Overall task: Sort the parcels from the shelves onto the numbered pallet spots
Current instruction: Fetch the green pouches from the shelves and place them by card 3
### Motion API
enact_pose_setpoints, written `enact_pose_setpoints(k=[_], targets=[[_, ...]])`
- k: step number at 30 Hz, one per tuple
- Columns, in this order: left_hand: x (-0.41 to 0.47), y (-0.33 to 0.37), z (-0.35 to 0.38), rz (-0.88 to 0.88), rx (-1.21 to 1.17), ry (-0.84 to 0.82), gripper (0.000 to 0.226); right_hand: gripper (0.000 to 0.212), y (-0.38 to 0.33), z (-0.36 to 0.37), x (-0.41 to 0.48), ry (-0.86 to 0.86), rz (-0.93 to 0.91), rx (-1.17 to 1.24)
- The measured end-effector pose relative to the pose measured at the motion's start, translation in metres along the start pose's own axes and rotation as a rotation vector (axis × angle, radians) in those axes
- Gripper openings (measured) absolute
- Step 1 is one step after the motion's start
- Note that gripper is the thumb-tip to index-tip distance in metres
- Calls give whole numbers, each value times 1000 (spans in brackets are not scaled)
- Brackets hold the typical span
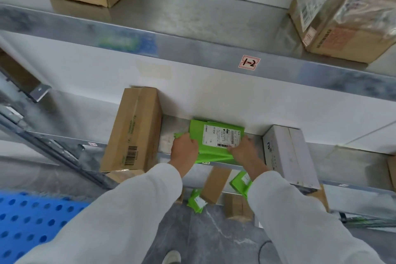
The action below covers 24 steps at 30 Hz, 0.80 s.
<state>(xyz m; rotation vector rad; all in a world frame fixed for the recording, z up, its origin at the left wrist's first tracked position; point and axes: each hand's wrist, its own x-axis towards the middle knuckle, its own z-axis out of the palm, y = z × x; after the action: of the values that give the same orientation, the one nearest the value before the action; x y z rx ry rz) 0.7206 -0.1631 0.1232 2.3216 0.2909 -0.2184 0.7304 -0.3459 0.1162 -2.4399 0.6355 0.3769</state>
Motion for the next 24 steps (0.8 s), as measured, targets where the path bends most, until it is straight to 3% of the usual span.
enact_pose_setpoints(k=[7,11,16,19,24], targets=[[-8,-18,-12,-112,18,20,17,61,-6,0,-14,-35,-155,73],[-14,-15,-17,-104,27,6,21,59,-4,0,-20,-91,-197,-66],[-1,-2,-26,143,279,68,28,55,13,2,-23,28,8,33],[21,7,-29,328,419,-22,22,45,18,2,-21,-79,149,231],[50,15,-21,366,571,-222,28,33,9,4,-18,-239,331,548]])
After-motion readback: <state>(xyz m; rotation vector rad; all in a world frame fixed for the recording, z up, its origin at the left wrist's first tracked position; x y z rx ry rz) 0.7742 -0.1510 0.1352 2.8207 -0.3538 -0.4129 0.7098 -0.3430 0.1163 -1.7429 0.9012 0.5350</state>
